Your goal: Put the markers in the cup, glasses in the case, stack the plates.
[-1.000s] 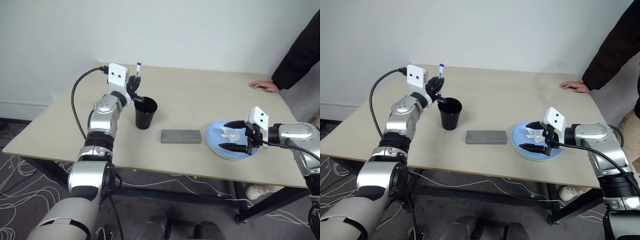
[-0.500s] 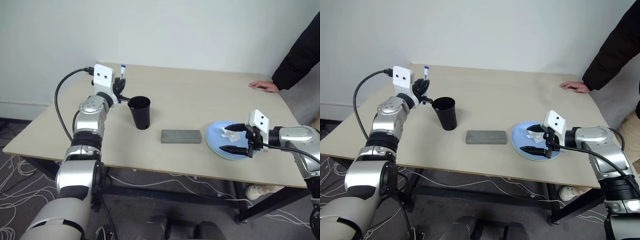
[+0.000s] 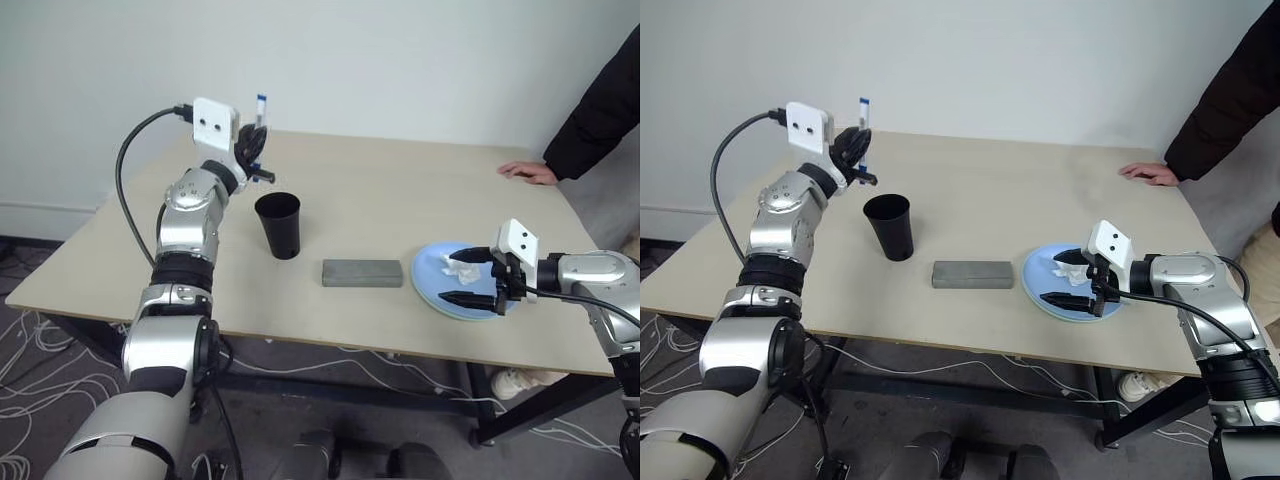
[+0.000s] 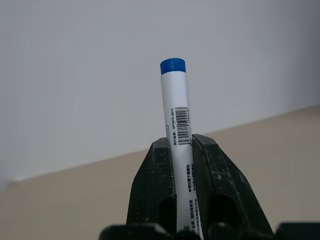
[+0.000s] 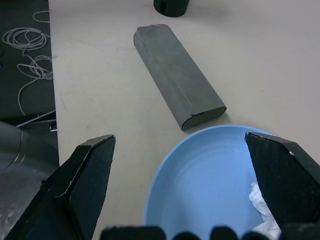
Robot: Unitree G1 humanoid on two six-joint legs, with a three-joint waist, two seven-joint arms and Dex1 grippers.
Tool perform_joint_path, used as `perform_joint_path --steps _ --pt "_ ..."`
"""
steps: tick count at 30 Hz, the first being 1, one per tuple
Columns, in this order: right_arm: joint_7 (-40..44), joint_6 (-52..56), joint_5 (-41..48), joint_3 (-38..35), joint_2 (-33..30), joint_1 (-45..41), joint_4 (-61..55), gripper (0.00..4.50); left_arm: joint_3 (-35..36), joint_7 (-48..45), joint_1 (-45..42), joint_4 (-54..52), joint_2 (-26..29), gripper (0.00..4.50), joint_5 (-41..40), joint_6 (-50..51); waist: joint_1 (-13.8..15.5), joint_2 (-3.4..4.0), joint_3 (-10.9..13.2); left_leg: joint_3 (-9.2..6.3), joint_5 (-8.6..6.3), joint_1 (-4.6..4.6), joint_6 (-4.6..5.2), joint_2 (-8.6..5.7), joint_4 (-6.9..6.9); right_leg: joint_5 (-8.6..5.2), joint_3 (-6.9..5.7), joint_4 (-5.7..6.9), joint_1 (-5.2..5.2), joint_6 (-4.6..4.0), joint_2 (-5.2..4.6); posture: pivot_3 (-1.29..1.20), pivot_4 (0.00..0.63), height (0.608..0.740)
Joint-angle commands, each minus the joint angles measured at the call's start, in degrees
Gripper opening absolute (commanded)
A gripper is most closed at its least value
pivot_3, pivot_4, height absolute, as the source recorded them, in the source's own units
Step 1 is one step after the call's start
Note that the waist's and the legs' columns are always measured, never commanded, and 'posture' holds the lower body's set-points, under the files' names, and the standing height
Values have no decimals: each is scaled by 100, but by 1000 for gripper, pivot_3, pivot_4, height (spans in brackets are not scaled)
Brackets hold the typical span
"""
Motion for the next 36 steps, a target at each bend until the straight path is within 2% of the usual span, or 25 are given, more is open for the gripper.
perform_joint_path --steps 1,15,16,27,36 --pt "-7 -30 33 -171 -96 -149 -139 4500 9 -34 -32 -213 -41 112 -13 30 -2 0 0 -1 0 0 0 1 0 0 -1 1 -1 0 1 0 0 701" --pt "-27 -37 54 -215 -117 -106 -185 4500 -19 13 446 374 -258 112 209 -428 15 0 0 -1 0 0 0 -2 5 0 1 1 1 0 0 0 0 701" --pt "-29 -38 54 -213 -114 -109 -185 4500 -20 11 457 394 -266 848 211 -443 12 0 0 -1 0 1 0 -2 5 1 1 1 2 0 0 0 0 701" --pt "-42 -62 51 -192 -72 -120 -163 4500 -85 -66 620 258 -361 4471 216 -452 4 0 0 -3 0 1 0 -1 4 0 1 1 1 0 1 0 0 701" --pt "-49 -94 23 -151 -32 -183 -87 4500 -68 -72 699 177 -310 4471 204 -394 4 0 0 -3 0 1 0 -1 4 0 1 1 0 0 1 0 0 701"
